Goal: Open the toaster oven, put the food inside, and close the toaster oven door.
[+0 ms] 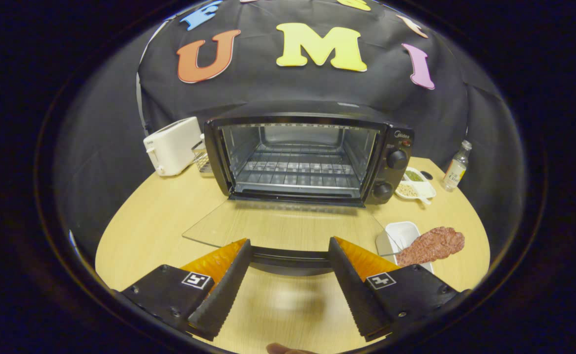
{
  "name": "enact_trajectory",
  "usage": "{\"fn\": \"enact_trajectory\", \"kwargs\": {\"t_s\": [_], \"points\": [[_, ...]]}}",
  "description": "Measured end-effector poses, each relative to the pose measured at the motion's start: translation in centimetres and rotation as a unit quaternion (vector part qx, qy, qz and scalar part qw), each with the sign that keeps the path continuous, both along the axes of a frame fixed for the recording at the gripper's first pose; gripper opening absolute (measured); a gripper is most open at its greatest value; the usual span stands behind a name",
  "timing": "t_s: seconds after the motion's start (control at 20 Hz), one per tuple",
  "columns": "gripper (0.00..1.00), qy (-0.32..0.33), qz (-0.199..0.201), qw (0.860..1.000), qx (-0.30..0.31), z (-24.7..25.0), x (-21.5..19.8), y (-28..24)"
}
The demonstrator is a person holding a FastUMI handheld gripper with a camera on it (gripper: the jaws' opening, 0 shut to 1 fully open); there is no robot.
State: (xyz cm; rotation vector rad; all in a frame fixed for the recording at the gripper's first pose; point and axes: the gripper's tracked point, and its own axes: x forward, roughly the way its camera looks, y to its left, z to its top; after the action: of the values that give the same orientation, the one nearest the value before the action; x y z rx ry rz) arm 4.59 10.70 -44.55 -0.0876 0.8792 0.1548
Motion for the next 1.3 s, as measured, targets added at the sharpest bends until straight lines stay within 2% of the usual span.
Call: {"fn": "enact_trajectory", "kwargs": {"t_s": [0.25, 0.6, 0.85, 1.0, 1.3], "points": [[1.00, 0.056, -0.008, 0.998, 0.003, -3.4, -1.2, -0.1], [1.00, 0.056, 0.009, 0.998, -0.002, -4.2, -0.8, 0.1], [1.00, 0.072, 0.034, 0.997, -0.008, -3.2, -2.0, -1.0], [1.00, 0.096, 0.049, 0.994, 0.018, -2.1, -3.4, -1.5], [1.00, 0.091, 0.054, 0.994, 0.032, 1.7, -3.0, -6.8]]}}
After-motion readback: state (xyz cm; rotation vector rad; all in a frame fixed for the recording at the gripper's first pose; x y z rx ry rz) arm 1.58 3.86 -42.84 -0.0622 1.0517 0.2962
